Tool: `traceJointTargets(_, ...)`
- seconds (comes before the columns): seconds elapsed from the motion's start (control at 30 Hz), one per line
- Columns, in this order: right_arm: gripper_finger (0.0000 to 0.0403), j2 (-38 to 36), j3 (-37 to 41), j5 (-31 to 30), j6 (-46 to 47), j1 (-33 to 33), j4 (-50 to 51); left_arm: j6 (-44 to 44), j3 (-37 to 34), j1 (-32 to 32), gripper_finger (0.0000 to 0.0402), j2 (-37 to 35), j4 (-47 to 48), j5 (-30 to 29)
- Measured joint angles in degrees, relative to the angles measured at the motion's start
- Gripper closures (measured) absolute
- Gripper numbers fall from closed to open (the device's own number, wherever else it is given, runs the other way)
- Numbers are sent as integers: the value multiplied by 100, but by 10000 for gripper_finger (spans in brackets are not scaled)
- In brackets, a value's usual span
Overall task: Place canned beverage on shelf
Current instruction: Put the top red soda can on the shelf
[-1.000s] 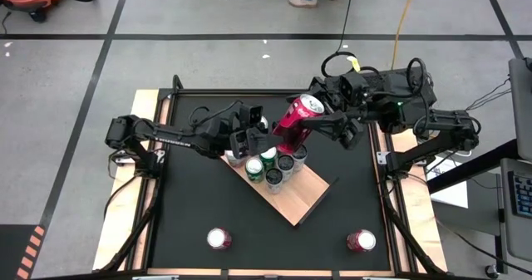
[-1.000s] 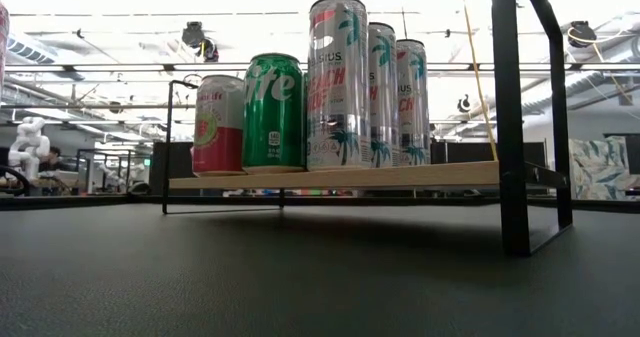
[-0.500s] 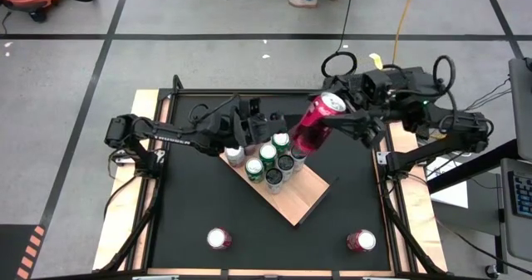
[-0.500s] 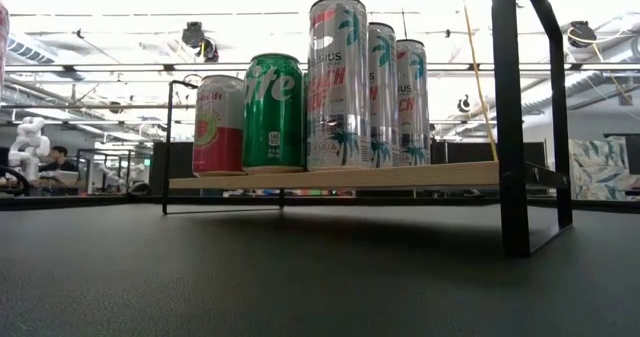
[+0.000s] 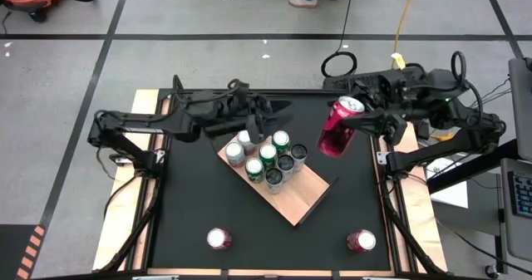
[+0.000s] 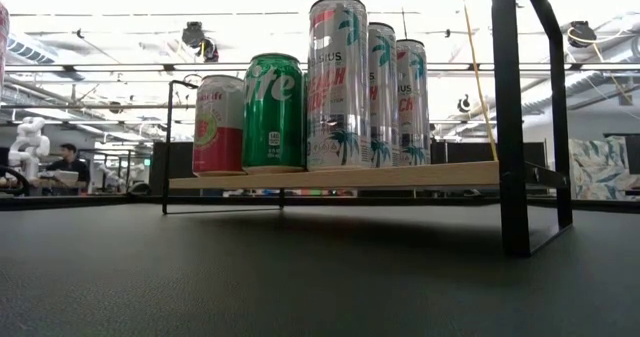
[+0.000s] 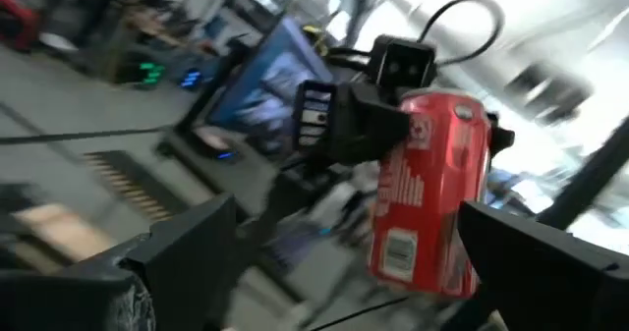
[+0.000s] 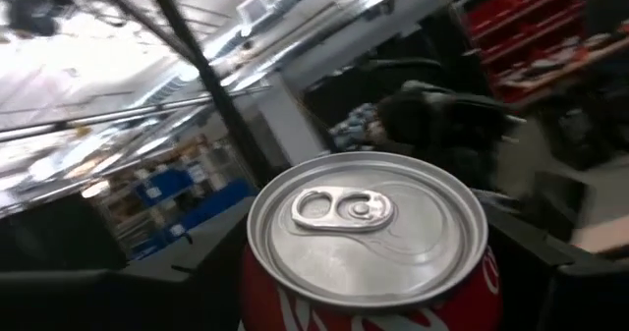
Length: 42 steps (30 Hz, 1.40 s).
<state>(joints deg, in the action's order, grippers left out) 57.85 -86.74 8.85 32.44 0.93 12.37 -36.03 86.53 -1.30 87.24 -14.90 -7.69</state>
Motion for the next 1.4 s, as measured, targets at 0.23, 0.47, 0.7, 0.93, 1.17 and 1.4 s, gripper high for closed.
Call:
traceJointTargets(0.23, 128, 3, 0, -798, 224, -7, 403, 693, 927, -136, 11, -10, 1606, -911)
traceJointTargets(0.47, 128, 25, -4, -2075, 653, -11, 508, 843, 1111, -336, 11, 23, 1859, -1576)
traceJointTargets(0.7, 127, 104, -4, -2687, 742, -7, 544, 983, 1108, -533, 11, 246, 1857, -1876)
traceJointTargets(0.93, 127, 254, -4, -3153, 761, -11, 633, 992, 1104, -639, 11, 377, 1818, -2028)
traceJointTargets(1.17, 127, 521, -4, -3325, 858, -20, 668, 1552, 1108, -640, 11, 575, 1670, -1909)
traceJointTargets(1.4, 126, 774, -4, -3284, 1017, -20, 677, 1301, 1103, -581, 2, 573, 2071, -1864)
